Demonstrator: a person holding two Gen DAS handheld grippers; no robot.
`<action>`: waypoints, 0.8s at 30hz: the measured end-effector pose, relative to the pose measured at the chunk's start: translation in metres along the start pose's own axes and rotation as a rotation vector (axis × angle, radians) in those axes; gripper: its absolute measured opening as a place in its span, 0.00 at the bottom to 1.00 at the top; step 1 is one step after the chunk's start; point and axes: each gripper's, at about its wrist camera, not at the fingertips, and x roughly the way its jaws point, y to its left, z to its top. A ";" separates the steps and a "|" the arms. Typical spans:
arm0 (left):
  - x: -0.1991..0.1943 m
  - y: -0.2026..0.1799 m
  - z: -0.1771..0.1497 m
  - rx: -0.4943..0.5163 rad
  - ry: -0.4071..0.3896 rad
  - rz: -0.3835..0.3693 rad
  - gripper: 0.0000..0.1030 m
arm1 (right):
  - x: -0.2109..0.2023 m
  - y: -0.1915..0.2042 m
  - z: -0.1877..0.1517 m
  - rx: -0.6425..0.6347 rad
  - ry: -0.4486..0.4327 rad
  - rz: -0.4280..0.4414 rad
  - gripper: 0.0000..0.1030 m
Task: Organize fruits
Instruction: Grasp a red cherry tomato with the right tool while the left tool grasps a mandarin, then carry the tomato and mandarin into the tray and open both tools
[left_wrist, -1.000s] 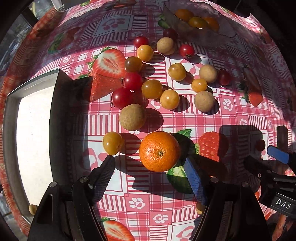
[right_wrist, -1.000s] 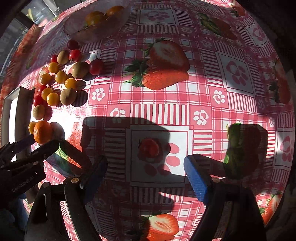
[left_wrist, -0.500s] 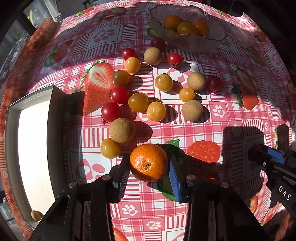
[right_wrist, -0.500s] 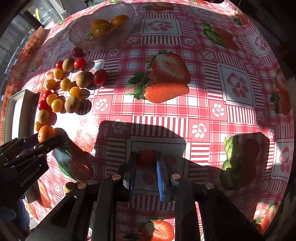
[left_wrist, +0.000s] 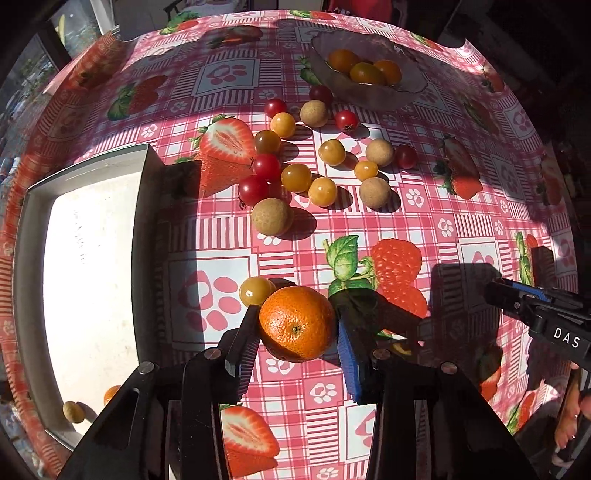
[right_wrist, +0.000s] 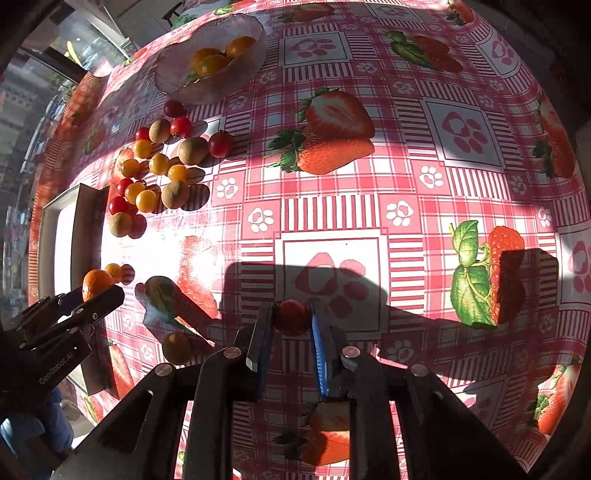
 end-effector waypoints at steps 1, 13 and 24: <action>-0.004 0.003 -0.004 -0.003 -0.003 0.002 0.40 | 0.004 0.010 0.000 -0.001 0.001 0.002 0.21; -0.036 0.061 -0.035 -0.074 -0.043 0.024 0.40 | -0.002 0.087 -0.017 -0.098 0.014 0.045 0.21; -0.051 0.136 -0.059 -0.159 -0.072 0.092 0.40 | 0.012 0.198 -0.015 -0.248 0.026 0.111 0.21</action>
